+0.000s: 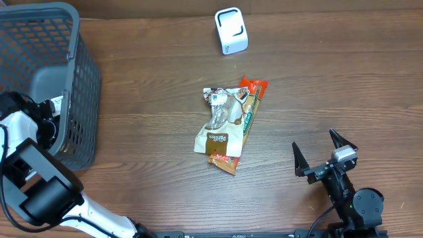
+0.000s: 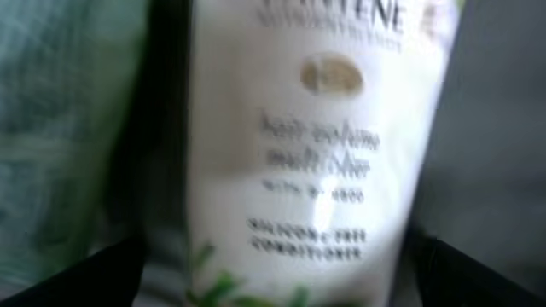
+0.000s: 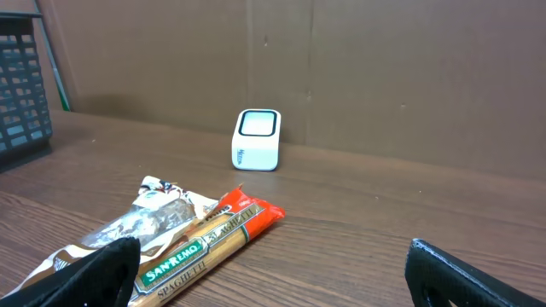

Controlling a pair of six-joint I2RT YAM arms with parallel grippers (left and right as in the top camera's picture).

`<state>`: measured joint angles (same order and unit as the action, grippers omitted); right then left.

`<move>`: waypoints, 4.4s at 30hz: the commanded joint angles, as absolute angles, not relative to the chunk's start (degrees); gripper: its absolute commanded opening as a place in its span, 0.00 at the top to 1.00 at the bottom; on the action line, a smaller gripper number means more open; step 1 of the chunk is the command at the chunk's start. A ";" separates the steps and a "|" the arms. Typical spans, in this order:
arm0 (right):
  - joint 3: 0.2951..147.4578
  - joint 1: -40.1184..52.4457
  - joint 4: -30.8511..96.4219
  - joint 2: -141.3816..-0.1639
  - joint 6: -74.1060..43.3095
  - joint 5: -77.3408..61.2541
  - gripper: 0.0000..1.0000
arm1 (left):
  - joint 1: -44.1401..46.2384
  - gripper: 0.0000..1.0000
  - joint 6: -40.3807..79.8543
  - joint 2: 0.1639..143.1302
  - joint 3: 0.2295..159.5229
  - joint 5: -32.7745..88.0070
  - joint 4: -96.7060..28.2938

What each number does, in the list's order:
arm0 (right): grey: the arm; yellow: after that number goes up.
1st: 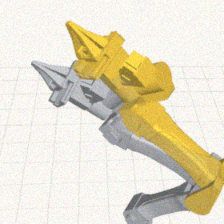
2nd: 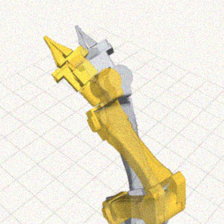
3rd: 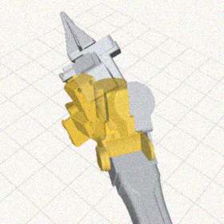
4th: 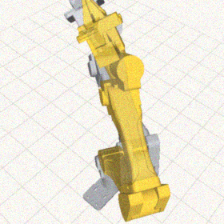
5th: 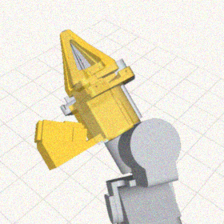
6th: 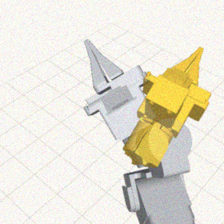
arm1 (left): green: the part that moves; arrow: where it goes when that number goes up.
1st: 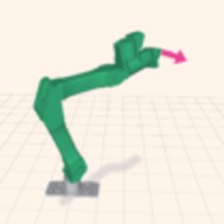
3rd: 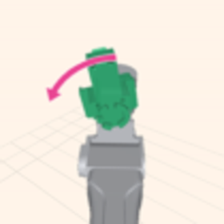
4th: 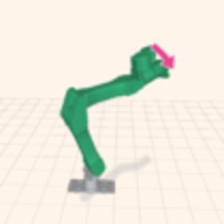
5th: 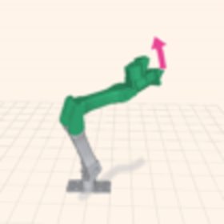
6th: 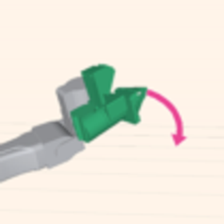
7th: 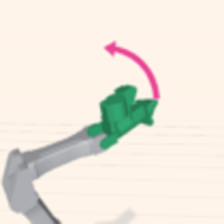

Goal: Scan the item barcode
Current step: 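Reach the left gripper into the basket and grasp the white Pantene tube, then carry the Pantene tube with the left gripper and drop it on the pile, then reach the left gripper into the basket toward the green packet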

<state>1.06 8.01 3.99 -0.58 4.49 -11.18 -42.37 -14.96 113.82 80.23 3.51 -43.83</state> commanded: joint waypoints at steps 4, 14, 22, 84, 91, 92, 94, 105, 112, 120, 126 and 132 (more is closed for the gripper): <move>0.47 8.40 3.70 -0.16 4.27 -11.20 0.00 | -41.98 0.08 -13.65 115.92 79.55 1.50 -43.46; 0.47 8.40 3.70 -0.16 4.27 -11.22 0.00 | -41.82 0.96 -8.49 115.37 80.77 1.93 -45.17; 0.47 8.40 3.70 -0.16 4.27 -11.22 0.00 | -41.50 0.96 0.47 114.56 103.04 11.73 -61.67; 0.47 8.40 3.70 -0.16 4.27 -11.22 0.00 | 15.31 0.00 26.92 115.87 78.54 26.15 -40.62; 0.47 8.40 3.70 -0.16 4.27 -11.22 0.00 | 8.43 0.00 21.06 110.21 88.23 17.96 -54.15; 0.47 8.40 3.68 -0.16 4.27 -11.22 0.00 | 7.40 0.00 20.21 108.86 90.70 15.81 -56.75; 0.47 8.40 3.70 -0.16 4.27 -11.22 0.00 | 5.39 0.00 18.52 105.73 96.05 11.14 -61.95; 0.47 8.40 3.70 -0.16 4.27 -11.22 0.00 | -12.12 0.00 14.76 87.88 114.26 -9.56 -70.48; 0.47 8.40 3.68 -0.16 4.27 -11.22 0.00 | -29.43 0.00 16.40 87.92 111.18 -10.02 -70.15; 0.47 8.40 3.70 -0.16 4.27 -11.22 0.00 | -35.38 0.00 6.09 93.03 98.45 -6.46 -60.53; 0.47 8.40 3.68 -0.16 4.27 -11.22 0.00 | -35.40 0.00 -2.02 98.89 90.78 -7.20 -54.26; 0.47 8.40 3.70 -0.16 4.27 -11.22 0.00 | -36.16 0.00 -7.51 105.23 89.65 -10.92 -51.53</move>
<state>1.06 8.01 4.01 -0.58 4.49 -11.16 -35.42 -1.98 103.13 89.84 -8.91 -52.40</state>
